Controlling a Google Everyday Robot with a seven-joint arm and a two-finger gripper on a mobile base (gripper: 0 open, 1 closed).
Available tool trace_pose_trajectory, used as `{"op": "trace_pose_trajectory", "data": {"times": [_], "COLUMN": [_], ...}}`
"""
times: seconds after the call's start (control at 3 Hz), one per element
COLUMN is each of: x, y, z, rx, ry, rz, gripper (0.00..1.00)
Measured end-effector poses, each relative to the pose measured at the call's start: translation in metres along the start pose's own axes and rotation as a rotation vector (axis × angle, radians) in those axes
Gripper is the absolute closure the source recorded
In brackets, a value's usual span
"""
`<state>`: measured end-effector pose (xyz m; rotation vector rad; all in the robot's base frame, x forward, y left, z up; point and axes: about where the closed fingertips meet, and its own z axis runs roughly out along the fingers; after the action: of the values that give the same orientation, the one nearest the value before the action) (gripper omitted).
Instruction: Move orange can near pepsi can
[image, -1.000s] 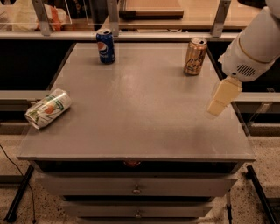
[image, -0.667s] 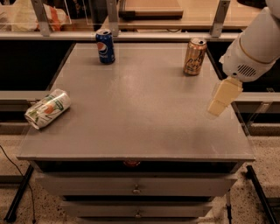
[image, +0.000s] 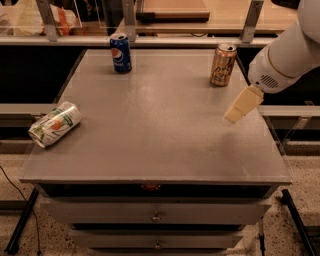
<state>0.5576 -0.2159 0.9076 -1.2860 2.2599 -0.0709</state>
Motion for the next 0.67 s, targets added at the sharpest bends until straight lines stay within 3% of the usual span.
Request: {"op": "trace_pose_trajectory", "data": {"times": [0.67], "x": [-0.023], "y": [-0.079], "z": [0.033], "rx": [0.175], "ry": [-0.105], "rz": [0.126], "gripper": [0.00]}}
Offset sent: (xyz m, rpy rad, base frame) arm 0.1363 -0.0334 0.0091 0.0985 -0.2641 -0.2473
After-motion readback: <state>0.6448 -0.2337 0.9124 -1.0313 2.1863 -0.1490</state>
